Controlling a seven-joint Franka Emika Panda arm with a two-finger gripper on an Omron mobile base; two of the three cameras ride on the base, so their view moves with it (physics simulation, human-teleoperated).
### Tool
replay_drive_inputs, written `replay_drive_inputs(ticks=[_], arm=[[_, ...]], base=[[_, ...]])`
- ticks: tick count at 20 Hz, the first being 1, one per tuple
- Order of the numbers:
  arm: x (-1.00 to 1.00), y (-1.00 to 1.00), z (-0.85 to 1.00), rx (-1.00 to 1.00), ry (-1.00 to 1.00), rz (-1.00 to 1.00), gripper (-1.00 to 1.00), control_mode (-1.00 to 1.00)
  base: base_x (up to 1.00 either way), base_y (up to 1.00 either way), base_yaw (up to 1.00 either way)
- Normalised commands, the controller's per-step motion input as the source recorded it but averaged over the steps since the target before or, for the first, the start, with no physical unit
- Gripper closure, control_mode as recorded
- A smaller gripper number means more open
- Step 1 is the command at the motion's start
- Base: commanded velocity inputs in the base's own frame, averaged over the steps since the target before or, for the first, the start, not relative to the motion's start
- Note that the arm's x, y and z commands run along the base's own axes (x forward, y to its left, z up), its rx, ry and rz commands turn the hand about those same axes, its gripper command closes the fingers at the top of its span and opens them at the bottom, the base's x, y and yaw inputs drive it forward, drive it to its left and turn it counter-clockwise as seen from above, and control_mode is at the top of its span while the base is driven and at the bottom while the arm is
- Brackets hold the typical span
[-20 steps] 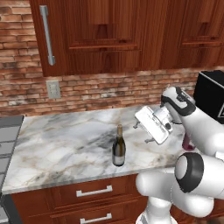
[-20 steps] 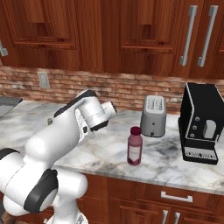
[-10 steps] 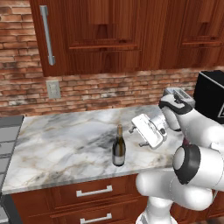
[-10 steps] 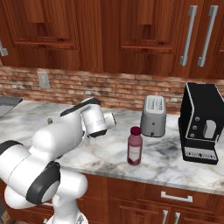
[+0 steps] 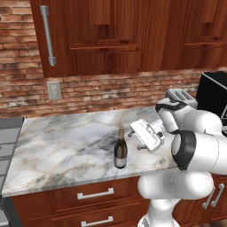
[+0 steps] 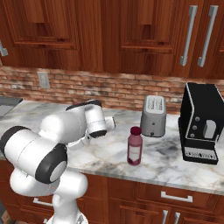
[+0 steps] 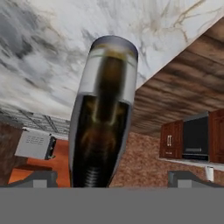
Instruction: There is a wine glass and glass cup on the dining counter. Place the wine bottle next to the wine glass and the juice bottle next to the glass cup.
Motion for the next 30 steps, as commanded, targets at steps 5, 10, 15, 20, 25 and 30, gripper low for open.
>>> replay_drive_inputs(ticks=[5, 10, 15, 20, 25, 30], arm=[[0.06, 0.21, 0.0, 0.0, 0.05, 0.0, -1.0, -1.0], [0.0, 0.33, 0.0, 0.0, 0.02, 0.0, -1.0, -1.0], [-0.06, 0.23, 0.0, 0.0, 0.0, 0.0, -1.0, -1.0], [-0.03, 0.15, 0.0, 0.0, 0.0, 0.0, -1.0, -1.0], [0.0, 0.06, -0.02, 0.0, 0.01, 0.0, -1.0, -1.0], [-0.02, 0.0, -0.18, 0.0, 0.01, 0.0, -1.0, -1.0]], base=[[0.0, 0.0, 0.0], [0.0, 0.0, 0.0], [0.0, 0.0, 0.0], [0.0, 0.0, 0.0], [0.0, 0.0, 0.0], [0.0, 0.0, 0.0]])
